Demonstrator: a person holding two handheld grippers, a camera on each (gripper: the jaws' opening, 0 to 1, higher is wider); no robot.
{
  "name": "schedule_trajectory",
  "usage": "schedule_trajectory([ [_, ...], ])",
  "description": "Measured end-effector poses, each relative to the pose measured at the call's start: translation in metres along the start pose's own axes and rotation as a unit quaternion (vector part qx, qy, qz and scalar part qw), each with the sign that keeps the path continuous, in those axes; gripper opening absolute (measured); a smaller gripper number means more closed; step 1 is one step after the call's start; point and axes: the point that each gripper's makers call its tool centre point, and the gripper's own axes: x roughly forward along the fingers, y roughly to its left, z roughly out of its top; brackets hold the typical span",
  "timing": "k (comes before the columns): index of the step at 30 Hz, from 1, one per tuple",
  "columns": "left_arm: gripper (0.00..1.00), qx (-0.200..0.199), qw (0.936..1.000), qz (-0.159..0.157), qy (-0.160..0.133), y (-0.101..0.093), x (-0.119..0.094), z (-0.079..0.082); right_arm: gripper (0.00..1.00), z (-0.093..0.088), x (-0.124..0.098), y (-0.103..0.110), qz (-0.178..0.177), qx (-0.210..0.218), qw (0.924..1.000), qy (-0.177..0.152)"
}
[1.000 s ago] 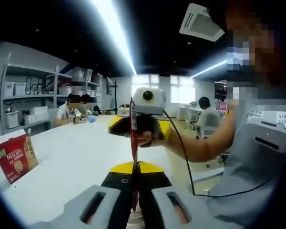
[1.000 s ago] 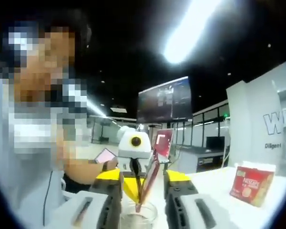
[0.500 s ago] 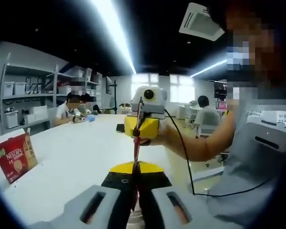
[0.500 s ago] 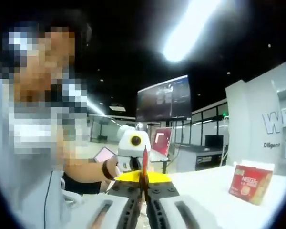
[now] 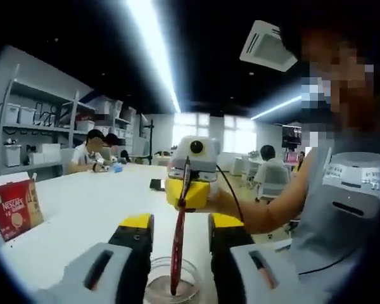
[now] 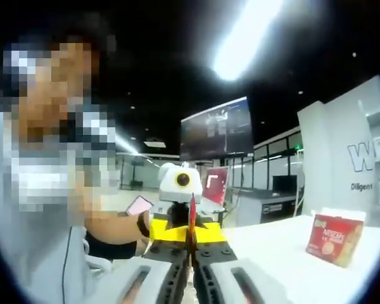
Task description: Tear open the coffee pouch, take out the coffee, and pour the coffee from the pouch into the cup
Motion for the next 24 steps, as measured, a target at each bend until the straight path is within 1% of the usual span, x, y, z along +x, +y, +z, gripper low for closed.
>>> schedule_trajectory([
  [2, 0.61, 0.001, 1.0000, 0.002, 0.000, 0.002, 0.002, -0.001, 0.01, 0.001, 0.000, 0.001, 0.000, -0.003, 1.0000, 0.001],
  [4, 0.66, 0.006, 0.9999, 0.010, 0.006, 0.005, 0.003, -0.005, 0.01, 0.001, -0.001, 0.001, 0.000, -0.003, 1.0000, 0.000],
  [7, 0.78, 0.003, 0.9998, 0.014, 0.011, 0.009, 0.004, -0.008, 0.01, 0.002, -0.001, 0.001, 0.001, -0.002, 1.0000, 0.000],
  [9, 0.83, 0.000, 0.9998, 0.012, 0.016, 0.009, 0.004, -0.010, 0.02, 0.003, -0.001, 0.003, 0.004, 0.000, 1.0000, -0.002],
  [10, 0.91, 0.007, 0.9999, 0.008, 0.008, 0.008, 0.006, -0.008, 0.02, 0.004, -0.001, 0.003, 0.005, 0.000, 1.0000, -0.003],
  [11, 0.92, 0.021, 0.9997, 0.000, -0.009, 0.004, 0.009, -0.005, 0.02, 0.005, -0.001, 0.004, 0.005, 0.000, 1.0000, -0.003],
  [12, 0.95, 0.023, 0.9997, 0.002, -0.002, 0.003, 0.007, -0.007, 0.02, 0.005, 0.000, 0.005, 0.007, -0.001, 1.0000, -0.003],
  [14, 0.95, 0.034, 0.9994, 0.010, -0.001, 0.006, 0.009, -0.007, 0.02, 0.004, 0.000, 0.005, 0.007, -0.002, 1.0000, -0.003],
  [16, 0.95, 0.034, 0.9993, 0.012, 0.004, 0.008, 0.009, -0.008, 0.02, 0.004, -0.001, 0.005, 0.006, -0.001, 1.0000, -0.003],
  [17, 0.93, 0.033, 0.9993, 0.016, 0.006, 0.009, 0.009, -0.008, 0.02, 0.004, -0.001, 0.005, 0.006, 0.000, 1.0000, -0.004],
  [18, 0.86, 0.035, 0.9991, 0.023, 0.009, 0.012, 0.008, -0.009, 0.02, 0.004, -0.001, 0.005, 0.005, 0.000, 1.0000, -0.004],
  [19, 0.76, 0.036, 0.9989, 0.024, 0.015, 0.012, 0.007, -0.011, 0.02, 0.004, -0.001, 0.004, 0.005, 0.000, 1.0000, -0.004],
  [20, 0.59, 0.036, 0.9987, 0.022, 0.027, 0.011, 0.006, -0.015, 0.02, 0.004, -0.001, 0.004, 0.005, 0.000, 1.0000, -0.003],
  [21, 0.51, 0.038, 0.9984, 0.022, 0.036, 0.010, 0.005, -0.017, 0.02, 0.004, -0.001, 0.005, 0.005, 0.000, 1.0000, -0.003],
  [23, 0.45, 0.045, 0.9979, 0.022, 0.042, 0.008, 0.007, -0.021, 0.02, 0.004, -0.001, 0.006, 0.006, -0.001, 1.0000, -0.002],
  [24, 0.42, 0.042, 0.9980, 0.014, 0.044, 0.005, 0.007, -0.022, 0.02, 0.004, -0.001, 0.006, 0.006, -0.002, 1.0000, -0.002],
])
